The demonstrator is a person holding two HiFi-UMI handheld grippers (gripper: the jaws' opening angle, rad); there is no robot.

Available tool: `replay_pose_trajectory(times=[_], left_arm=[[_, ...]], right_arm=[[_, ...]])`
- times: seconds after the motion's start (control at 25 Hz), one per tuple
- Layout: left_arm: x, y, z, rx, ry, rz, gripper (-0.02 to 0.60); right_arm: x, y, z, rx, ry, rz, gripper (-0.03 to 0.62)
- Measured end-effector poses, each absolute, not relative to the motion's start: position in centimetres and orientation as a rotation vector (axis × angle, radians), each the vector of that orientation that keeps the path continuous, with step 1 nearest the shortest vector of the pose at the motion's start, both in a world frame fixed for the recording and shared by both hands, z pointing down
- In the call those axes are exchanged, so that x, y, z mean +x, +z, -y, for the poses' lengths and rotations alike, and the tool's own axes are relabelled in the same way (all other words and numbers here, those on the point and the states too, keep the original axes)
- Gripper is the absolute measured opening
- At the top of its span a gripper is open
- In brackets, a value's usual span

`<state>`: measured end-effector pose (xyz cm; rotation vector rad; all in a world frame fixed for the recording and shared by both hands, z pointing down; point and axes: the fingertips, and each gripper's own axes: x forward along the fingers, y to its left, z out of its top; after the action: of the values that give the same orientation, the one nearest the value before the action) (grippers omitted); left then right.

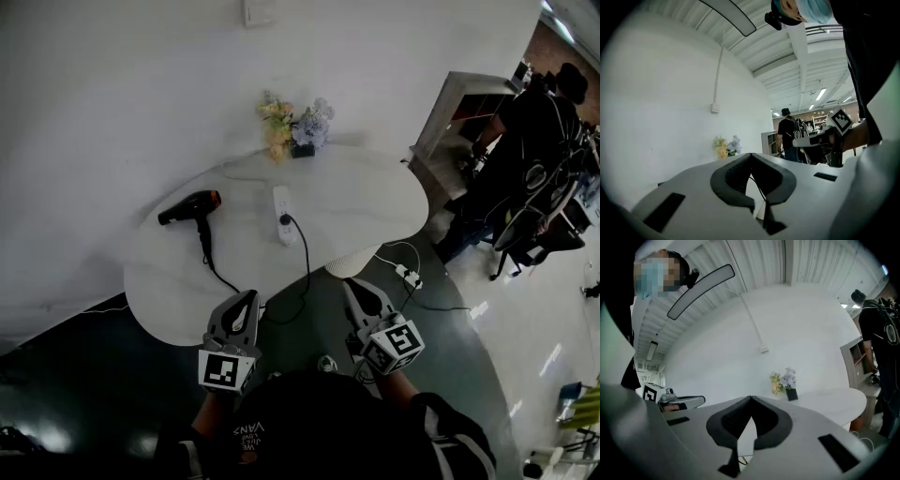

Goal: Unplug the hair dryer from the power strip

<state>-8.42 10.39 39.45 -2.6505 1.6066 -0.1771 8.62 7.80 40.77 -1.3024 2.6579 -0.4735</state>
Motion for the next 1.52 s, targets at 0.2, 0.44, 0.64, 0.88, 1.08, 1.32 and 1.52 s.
replay_pose_trajectory(times=[0.2,0.44,0.64,0.88,1.08,1.32,1.52], left_arm=[[-9.2,39.3,-11.3,-2.676,-0.149,-1.593,0.018],[-9.4,39.9,-10.7,-2.686,-0.150,-1.588,0.018],[-8.5,39.9,-9.2,-2.653,-0.135,-1.615,0.037],[-7.2,41.5,-7.7,-2.625,-0.182,-1.712,0.130],[-5.7,42.2,-6.8,-2.598,-0.190,-1.790,0.190],[-3.7,43.4,-5.9,-2.551,-0.206,-1.896,0.225],[-2.5,44.6,-5.3,-2.510,-0.223,-1.968,0.259]], right_arm=[[8.0,40.8,-8.5,-1.343,-0.444,-2.676,0.041],[7.4,40.1,-7.9,-1.296,-0.438,-2.647,0.044],[8.3,41.1,-6.4,-1.304,-0.466,-2.660,0.104],[10.0,42.5,-4.6,-1.280,-0.506,-2.680,0.144],[11.5,43.2,-3.2,-1.238,-0.516,-2.713,0.173],[13.4,44.4,-1.6,-1.171,-0.550,-2.773,0.184],[14.7,45.9,-0.5,-1.139,-0.558,-2.841,0.195]])
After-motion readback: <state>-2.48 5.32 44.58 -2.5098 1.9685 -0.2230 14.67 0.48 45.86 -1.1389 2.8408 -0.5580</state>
